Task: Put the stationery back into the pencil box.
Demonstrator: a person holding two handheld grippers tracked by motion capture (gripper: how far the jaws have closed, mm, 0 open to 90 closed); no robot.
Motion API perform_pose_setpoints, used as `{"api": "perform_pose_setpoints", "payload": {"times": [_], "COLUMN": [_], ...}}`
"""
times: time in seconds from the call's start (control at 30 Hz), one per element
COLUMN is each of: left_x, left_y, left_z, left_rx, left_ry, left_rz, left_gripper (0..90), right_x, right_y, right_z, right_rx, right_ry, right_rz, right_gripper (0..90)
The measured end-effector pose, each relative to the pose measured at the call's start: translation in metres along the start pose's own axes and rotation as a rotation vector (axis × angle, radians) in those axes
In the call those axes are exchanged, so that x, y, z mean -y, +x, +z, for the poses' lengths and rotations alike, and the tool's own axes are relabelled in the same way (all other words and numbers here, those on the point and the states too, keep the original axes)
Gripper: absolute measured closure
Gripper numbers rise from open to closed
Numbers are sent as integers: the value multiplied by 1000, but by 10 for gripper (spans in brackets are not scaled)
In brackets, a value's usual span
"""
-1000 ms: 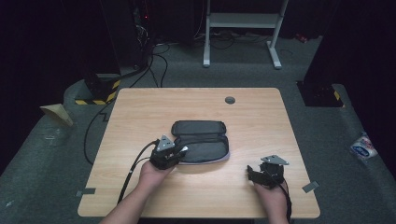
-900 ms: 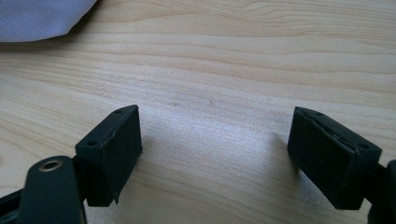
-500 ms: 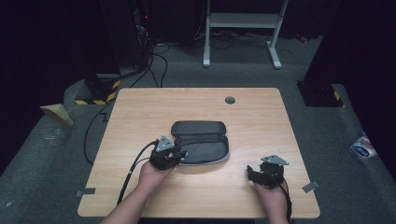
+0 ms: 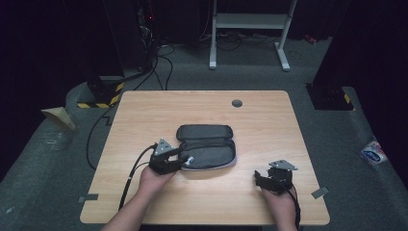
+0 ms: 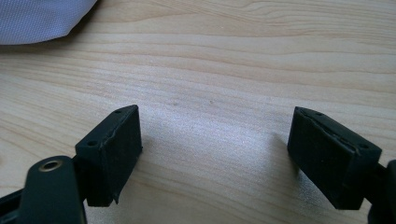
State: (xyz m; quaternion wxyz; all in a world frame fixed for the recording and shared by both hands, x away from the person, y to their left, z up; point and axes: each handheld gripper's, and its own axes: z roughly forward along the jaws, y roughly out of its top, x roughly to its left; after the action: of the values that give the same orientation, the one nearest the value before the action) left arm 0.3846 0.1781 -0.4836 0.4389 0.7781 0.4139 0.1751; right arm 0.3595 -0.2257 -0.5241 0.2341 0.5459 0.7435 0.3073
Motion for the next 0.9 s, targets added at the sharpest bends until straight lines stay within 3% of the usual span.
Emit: {"api": "perform_pose_setpoints", "payload": {"times": [0.4,0.57,0.73,0.9], "left_x": [16,31,50,72], "left_y": [28,47,67,82], "left_z": [-16,-23,-35,-51], "left_rx": [-43,-75,-131,-201], "left_ry": [-6,55,117,185], "left_rz": [-44,-60,-83,-66], "left_gripper": [306,160,73,0], "right_x": [0,0,0,0], "right_y": [0,0,0,0], "right_z": [0,0,0,0], "right_rx": [1,1,3,3], "right_ry": [-1,-1,-3,-4], "right_rz": [0,0,-1,0], "right_gripper": [174,174,176,177]}}
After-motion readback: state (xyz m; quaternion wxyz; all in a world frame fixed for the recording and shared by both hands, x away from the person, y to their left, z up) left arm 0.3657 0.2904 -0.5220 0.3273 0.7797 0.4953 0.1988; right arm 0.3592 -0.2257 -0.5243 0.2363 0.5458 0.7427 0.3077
